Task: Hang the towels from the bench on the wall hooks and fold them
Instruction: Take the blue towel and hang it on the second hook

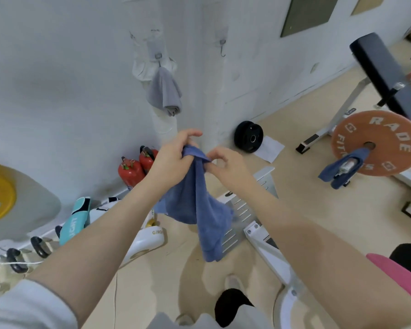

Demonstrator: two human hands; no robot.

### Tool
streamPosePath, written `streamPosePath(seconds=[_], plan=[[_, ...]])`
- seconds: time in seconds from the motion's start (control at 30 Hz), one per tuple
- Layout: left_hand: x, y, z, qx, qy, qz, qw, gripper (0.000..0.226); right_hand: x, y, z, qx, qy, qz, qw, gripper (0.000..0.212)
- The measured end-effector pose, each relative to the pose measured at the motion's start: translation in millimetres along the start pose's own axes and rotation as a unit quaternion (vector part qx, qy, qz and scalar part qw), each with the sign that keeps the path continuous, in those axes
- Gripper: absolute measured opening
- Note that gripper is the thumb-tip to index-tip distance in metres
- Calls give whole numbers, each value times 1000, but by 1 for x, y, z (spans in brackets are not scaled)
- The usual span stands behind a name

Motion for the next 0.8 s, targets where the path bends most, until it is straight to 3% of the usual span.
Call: streamPosePath(seconds=[0.1,0.27,0.33,0.4,0.47,0.53,0.6,0.7,0.8], plan=[[-2,-2,15,22,49,70,996,31,13,13,10,-67,-14,127,990,24],[-14,-41,38,145,32,179,973,15,43,23,33,-52,-20,15,998,7],[-18,-51,45,201,50,149,967,16,52,31,40,-63,-37,12,997,6],[-29,-48,50,267,63,41,961,14,58,42,47,-82,-51,32,995,14],[-49,-27,54,300,25,-64,951,4,63,49,53,-95,-53,93,990,22],[-79,8,60,247,-62,-100,962,16,66,52,59,-115,-55,197,972,23],[-106,35,68,162,-127,-45,978,16,70,53,64,-136,-58,275,950,21],[-122,40,84,148,-154,34,976,16,83,57,72,-138,-71,250,956,16],[-123,46,93,169,-157,12,973,9,99,71,79,-132,-51,236,961,18]])
Point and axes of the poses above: each hand's wrist, its own z-axis towards the middle knuckle, its own x-axis out of the back of the hand, y = z × x, the point moved 5 cm from there along z, towards the middle knuckle, and after that the axes turned 8 degrees about x, right-handed, at the moved point
